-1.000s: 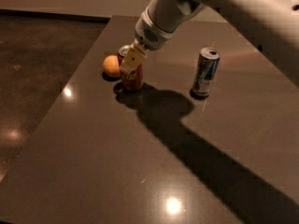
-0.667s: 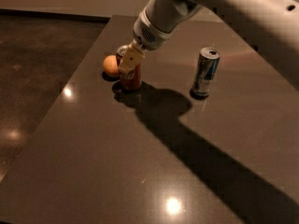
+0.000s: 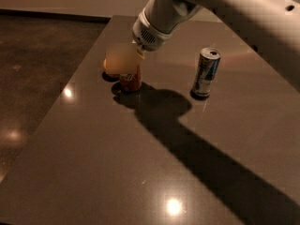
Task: Move coke can near orange
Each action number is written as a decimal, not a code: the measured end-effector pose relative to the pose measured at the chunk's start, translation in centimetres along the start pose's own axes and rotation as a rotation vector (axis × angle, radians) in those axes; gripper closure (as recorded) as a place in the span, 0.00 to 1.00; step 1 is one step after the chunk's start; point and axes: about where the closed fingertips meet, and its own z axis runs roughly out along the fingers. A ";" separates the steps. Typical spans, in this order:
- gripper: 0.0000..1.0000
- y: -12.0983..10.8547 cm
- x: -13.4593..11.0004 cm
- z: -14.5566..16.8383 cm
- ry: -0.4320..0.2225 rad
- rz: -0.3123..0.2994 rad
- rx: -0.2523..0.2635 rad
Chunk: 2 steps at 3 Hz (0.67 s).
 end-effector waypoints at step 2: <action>0.00 0.1 -0.1 0.1 0.001 -0.002 -0.002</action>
Offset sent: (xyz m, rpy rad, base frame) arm -0.0006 0.0013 -0.0003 -0.0006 0.0004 0.0025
